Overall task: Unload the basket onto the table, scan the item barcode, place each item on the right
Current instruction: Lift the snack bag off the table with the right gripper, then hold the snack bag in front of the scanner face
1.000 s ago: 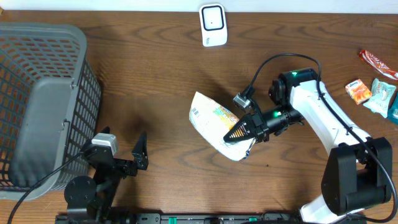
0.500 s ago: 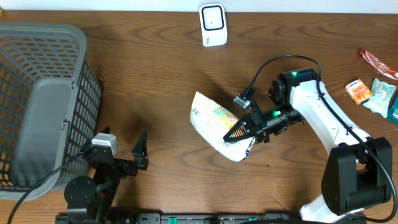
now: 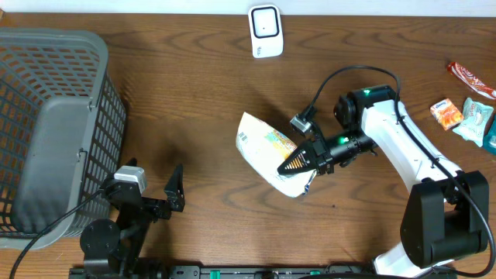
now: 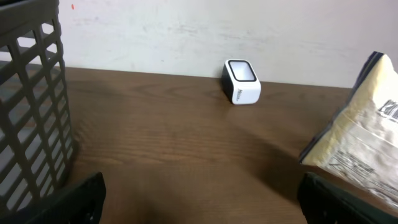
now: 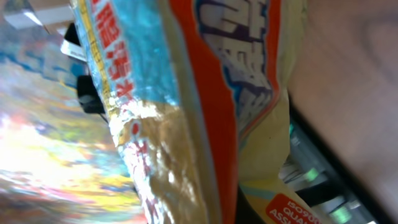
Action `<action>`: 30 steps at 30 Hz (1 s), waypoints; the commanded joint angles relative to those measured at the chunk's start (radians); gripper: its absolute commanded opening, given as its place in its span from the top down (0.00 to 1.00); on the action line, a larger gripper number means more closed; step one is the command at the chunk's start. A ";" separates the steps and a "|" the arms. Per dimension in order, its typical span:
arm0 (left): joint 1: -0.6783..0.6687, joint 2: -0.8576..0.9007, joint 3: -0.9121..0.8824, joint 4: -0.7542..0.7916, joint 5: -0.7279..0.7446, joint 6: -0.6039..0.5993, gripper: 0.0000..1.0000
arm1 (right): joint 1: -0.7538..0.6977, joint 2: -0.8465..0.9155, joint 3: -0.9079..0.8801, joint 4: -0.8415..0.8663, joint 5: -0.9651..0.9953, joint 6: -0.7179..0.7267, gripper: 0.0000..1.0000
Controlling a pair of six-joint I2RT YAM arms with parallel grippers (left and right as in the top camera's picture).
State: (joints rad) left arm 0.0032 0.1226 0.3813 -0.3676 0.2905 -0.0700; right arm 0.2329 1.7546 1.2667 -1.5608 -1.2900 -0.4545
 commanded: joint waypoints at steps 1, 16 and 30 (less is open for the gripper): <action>-0.003 -0.002 -0.001 0.001 0.016 0.014 0.02 | -0.005 -0.003 0.001 0.132 -0.005 -0.056 0.99; -0.003 -0.002 -0.001 0.001 0.016 0.014 0.02 | 0.011 -0.003 0.001 1.062 0.859 0.592 0.99; -0.003 -0.002 -0.001 0.001 0.016 0.014 0.02 | 0.048 0.343 0.465 1.085 1.227 0.500 0.99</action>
State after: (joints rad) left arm 0.0036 0.1226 0.3813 -0.3683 0.2909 -0.0700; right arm 0.2550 1.9812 1.5429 -0.4294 -0.1593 0.0978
